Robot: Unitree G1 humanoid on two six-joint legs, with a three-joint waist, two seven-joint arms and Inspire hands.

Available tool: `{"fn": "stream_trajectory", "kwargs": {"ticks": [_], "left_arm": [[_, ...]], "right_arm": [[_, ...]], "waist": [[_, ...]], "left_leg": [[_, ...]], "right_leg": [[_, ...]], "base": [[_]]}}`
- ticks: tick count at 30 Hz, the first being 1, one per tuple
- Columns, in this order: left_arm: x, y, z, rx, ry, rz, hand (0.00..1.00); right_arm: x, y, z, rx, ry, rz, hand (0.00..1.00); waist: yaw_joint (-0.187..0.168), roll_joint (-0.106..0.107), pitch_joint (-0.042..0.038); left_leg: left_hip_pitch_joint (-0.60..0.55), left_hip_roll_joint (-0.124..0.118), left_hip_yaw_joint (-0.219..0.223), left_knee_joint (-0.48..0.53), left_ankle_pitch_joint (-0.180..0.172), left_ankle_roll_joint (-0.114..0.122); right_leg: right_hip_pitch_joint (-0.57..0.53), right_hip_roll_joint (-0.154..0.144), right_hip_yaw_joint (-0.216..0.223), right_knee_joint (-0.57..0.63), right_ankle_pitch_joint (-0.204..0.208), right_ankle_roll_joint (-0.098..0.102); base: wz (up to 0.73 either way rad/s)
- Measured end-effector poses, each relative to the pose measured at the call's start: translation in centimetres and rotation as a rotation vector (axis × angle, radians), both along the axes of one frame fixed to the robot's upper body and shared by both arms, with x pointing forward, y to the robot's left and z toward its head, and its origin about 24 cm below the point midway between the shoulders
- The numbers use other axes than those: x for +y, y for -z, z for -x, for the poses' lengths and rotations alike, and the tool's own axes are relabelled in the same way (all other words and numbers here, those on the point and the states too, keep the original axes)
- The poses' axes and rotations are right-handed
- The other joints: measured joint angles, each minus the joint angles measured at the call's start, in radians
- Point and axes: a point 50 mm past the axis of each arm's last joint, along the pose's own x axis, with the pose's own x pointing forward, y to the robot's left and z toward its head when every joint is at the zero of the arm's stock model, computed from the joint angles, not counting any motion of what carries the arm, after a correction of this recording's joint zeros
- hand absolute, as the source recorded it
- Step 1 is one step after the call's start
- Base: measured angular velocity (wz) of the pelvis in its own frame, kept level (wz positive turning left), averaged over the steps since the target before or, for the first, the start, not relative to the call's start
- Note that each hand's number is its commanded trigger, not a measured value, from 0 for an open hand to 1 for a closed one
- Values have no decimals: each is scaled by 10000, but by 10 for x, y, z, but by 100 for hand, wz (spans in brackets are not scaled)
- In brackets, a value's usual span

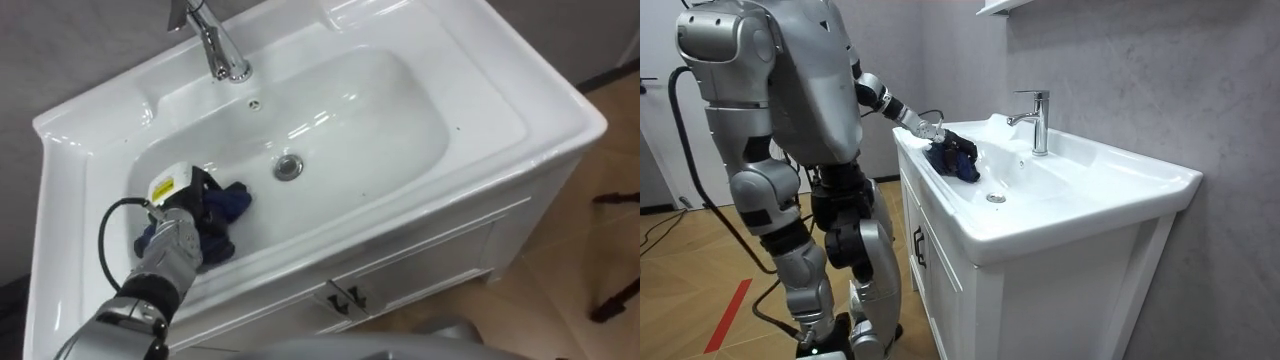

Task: Wipe basin

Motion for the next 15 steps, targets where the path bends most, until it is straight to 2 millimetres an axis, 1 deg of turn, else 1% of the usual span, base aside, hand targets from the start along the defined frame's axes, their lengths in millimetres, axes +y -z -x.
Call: {"fn": "stream_trajectory", "kwargs": {"ticks": [1,2,5,7,11,12,13,14,15], "left_arm": [[1,-3,-2,-146,15,-29,100],[1,-4,-3,-205,28,-28,100],[1,-6,-5,-327,69,-9,100],[4,-8,-7,-392,84,-72,100],[6,-11,-9,-438,67,6,100],[5,-11,-9,-451,87,19,100],[5,-13,-10,-509,106,57,100],[5,-13,-11,-536,108,81,100],[5,-15,-12,-605,105,106,100]], "right_arm": [[1,1,0,-16,59,-37,0],[2,1,0,-20,60,-42,0],[2,1,0,-24,65,30,0],[1,0,-7,-200,29,69,0],[0,-1,-19,-553,171,175,0],[0,-1,-19,-580,181,199,0],[0,-1,-19,-584,187,253,0],[0,-1,-19,-581,189,278,0],[0,-1,-18,-571,220,316,0]], "waist": [[39,-43,5],[66,-61,10],[197,-203,5],[212,-292,6],[271,-318,-13],[318,-322,-16],[448,-328,-27],[489,-331,-30],[504,-350,-52]], "left_leg": [[-44,-19,-100,0,0,0],[-62,-24,-135,-1,1,1],[-9,-51,-280,-10,2,1],[-2,-54,-319,-17,2,0],[-30,-54,-342,-21,2,0],[-26,-50,-347,-20,2,0],[-22,-43,-359,-17,2,-1],[-27,-42,-382,-13,2,-1],[-44,-51,-462,-15,2,-1]], "right_leg": [[8,-16,-106,-13,-11,2],[8,-19,-132,-16,-13,3],[104,-12,-144,-19,-52,1],[126,2,-145,-34,-71,-5],[169,4,-228,-129,-59,-15],[182,3,-246,-153,-51,-20],[201,4,-264,-191,-43,-29],[229,3,-300,-225,-39,-33],[301,8,-383,-320,-23,-32]], "base": [[20],[19],[8],[3],[2],[0],[0],[11],[14]]}}
